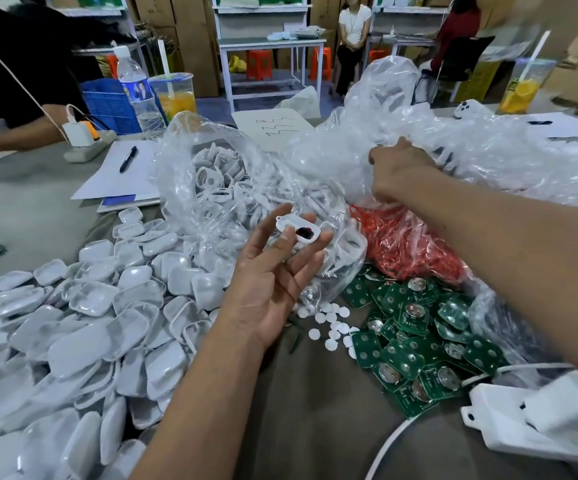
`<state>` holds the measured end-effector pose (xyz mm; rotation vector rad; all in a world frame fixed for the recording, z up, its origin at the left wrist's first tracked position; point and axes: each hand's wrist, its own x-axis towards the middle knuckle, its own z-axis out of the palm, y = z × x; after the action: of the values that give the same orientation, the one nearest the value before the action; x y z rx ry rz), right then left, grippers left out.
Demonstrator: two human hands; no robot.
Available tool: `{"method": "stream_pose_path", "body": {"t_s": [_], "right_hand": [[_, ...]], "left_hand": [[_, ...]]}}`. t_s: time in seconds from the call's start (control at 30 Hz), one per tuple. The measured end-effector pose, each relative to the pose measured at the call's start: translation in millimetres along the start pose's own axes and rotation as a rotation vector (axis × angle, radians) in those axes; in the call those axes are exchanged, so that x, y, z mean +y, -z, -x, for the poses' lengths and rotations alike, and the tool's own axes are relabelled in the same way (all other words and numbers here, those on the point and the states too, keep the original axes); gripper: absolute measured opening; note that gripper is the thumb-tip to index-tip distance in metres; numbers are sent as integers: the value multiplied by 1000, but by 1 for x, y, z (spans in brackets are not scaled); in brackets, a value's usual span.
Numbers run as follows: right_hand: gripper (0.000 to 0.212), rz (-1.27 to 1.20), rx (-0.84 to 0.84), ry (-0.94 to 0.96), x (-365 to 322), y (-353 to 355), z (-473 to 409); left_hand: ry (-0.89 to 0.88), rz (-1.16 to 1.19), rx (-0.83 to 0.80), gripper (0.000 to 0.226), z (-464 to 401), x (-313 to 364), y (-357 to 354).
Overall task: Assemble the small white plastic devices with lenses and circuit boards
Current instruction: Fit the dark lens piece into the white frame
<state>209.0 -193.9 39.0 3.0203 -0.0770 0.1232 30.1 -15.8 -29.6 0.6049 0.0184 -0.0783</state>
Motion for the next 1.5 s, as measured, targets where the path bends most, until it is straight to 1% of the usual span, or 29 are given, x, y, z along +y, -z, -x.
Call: {"method": "stream_pose_path", "body": {"t_s": [0.1, 0.17, 0.33, 0.4, 0.47, 0.6, 0.67, 0.73, 0.77, 0.83, 0.93, 1.0, 1.07, 1.2, 1.27, 1.33, 1.4, 1.47, 1.5], "right_hand": [[46, 5, 20, 24, 4, 1, -2], [39, 0, 37, 41, 6, 4, -1], [35, -41, 75, 1, 9, 14, -2], [25, -81, 96, -34, 7, 19, -1], [18, -204, 140, -108, 2, 24, 1], [21, -646, 246, -335, -6, 31, 5], [23, -857, 237, -397, -6, 32, 8], [16, -1027, 292, -421, -6, 32, 15], [14, -1074, 347, -422, -6, 33, 19], [19, -1102, 440, -421, -9, 32, 30], [14, -1145, 510, -406, -18, 31, 45], [13, -1263, 461, -393, -22, 28, 53], [17, -1438, 376, -392, -24, 26, 63], [13, -1724, 205, -233, -27, 21, 99], [20, -1749, 114, -144, -26, 13, 122], [23, -1742, 53, -104, -24, 1, 143], [16, -1774, 27, -80, -24, -10, 159], [5, -1820, 5, -63, -27, -20, 169], [3, -1849, -6, -62, -28, -24, 173]], "left_hand": [[-5, 3, 2, 36, 0, 0, 1], [-6, -4, 2, 36, -1, 0, 1], [-1, -34, -20, 39, -1, 0, 2], [-1, -42, -35, 40, -1, -1, 3], [-4, -44, -47, 40, -1, -1, 4], [-2, -48, -42, 42, 1, -2, 3], [-4, -53, -36, 42, 1, -2, 2], [-3, -53, -28, 41, 1, -3, 2], [-4, -51, -24, 41, 1, -2, 2], [-9, -58, -22, 42, 2, -3, 2], [-21, -73, -33, 43, 3, -2, 2], [-22, -63, -32, 44, 3, -2, 2], [-20, -40, -32, 47, 3, -1, 1], [-30, -17, -25, 49, 4, 1, 2], [-33, -12, -16, 50, 4, 2, 3], [-35, -2, -2, 52, 4, 2, 3], [-33, 5, 23, 54, 4, 3, 3], [-37, -9, 19, 48, 5, 4, 3], [-41, -21, 8, 44, 6, 3, 3]]}}
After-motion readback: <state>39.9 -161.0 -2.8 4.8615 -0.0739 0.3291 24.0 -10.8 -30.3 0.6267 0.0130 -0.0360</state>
